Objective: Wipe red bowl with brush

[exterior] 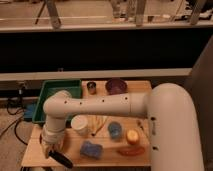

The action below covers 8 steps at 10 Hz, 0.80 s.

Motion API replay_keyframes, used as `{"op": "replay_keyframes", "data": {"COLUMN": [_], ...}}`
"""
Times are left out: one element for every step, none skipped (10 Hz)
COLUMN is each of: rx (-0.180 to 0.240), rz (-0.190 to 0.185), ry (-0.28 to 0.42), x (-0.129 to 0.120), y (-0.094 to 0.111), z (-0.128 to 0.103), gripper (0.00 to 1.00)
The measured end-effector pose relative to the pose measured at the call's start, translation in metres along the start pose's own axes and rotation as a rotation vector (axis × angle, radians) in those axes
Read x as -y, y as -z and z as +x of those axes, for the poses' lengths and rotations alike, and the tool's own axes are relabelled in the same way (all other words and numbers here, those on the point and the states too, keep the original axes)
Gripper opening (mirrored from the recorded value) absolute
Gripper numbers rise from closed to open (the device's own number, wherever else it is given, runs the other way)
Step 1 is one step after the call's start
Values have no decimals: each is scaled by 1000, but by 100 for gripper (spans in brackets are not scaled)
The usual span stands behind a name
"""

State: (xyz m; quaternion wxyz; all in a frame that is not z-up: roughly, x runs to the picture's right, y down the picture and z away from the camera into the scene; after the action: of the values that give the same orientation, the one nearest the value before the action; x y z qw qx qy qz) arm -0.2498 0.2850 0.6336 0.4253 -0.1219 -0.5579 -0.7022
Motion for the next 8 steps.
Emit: {"op": "replay_keyframes", "data": {"rx": [-8, -22, -31, -40, -57, -74, -84, -89], "rz": [-3, -8, -12, -16, -21, -24, -24, -22], "ry": [-11, -28, -37, -41, -51, -53, -50, -43], "x": [-4, -10, -14, -16, -23, -29, -32, -34], "y": [3, 7, 9, 11, 15, 20, 22, 23], "z": [-5, -9, -11, -10, -7, -2, 4, 10], "gripper": [0, 0, 0, 0, 0, 0, 0, 0]}}
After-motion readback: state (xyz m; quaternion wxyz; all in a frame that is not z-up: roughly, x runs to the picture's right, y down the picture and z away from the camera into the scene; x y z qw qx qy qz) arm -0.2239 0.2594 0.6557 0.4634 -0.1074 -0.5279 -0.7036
